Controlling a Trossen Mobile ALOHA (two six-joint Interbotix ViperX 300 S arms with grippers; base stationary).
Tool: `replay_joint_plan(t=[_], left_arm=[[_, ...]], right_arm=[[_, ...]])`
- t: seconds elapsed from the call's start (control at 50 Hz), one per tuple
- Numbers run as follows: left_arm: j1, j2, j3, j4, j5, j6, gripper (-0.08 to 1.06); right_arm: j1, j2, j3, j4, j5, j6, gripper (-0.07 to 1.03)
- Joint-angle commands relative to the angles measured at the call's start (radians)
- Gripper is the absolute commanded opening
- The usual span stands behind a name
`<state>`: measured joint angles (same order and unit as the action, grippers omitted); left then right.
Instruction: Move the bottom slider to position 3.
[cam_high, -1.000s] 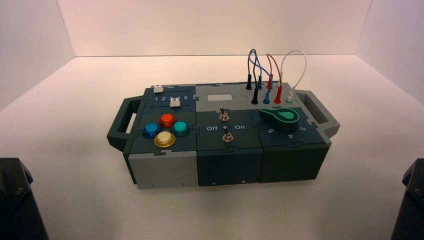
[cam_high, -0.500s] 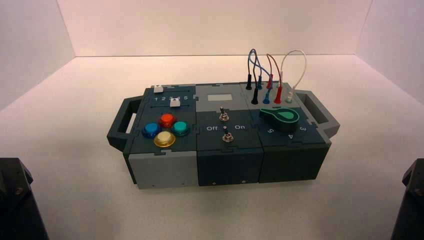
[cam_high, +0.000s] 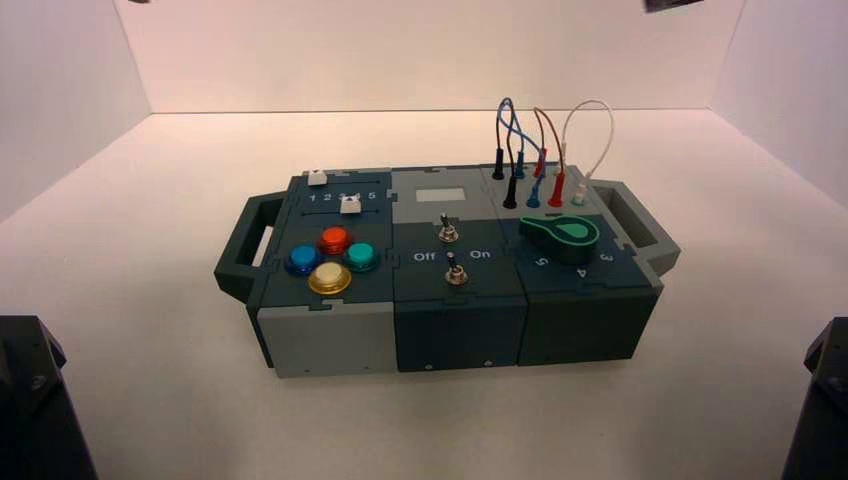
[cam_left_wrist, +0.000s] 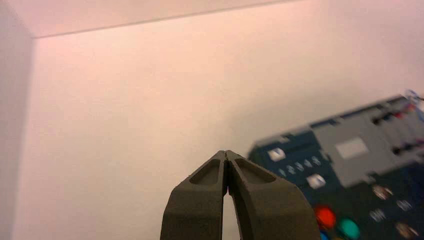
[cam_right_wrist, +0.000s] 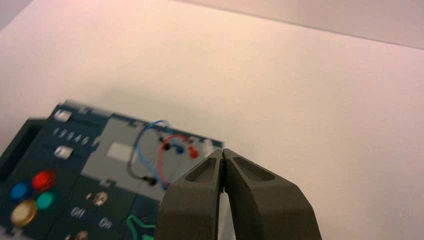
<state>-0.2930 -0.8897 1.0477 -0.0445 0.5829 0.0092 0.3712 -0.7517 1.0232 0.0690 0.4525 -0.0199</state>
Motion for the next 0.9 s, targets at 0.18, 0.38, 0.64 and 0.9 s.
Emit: replay_joint_plan(t=[0.18,0.38,0.64,0.9], left_arm=[[-0.121,0.012,0.009,-0.023,0.008,-0.023,-0.03],[-0.158,0.055,0.017,-0.023,0.008,-0.032,-0.03],[-0.163,0.158,0.003,-0.023,0.002,-0.029,-0.03],[-0.179,0.193,-0.003,-0.023,0.002,-0.029,-0.03]], right_arm=[[0.106,0.031,-0.044,0.048,-0.003,0.008,-0.03],[0.183,0.117,-0.069,0.112,0.02,0.008,-0.03],[0.261,0.314,-0.13,0.179,0.028,0.008,-0.03],[0.359,0.522,-0.239,0.236,0.028,0.008,-0.03]])
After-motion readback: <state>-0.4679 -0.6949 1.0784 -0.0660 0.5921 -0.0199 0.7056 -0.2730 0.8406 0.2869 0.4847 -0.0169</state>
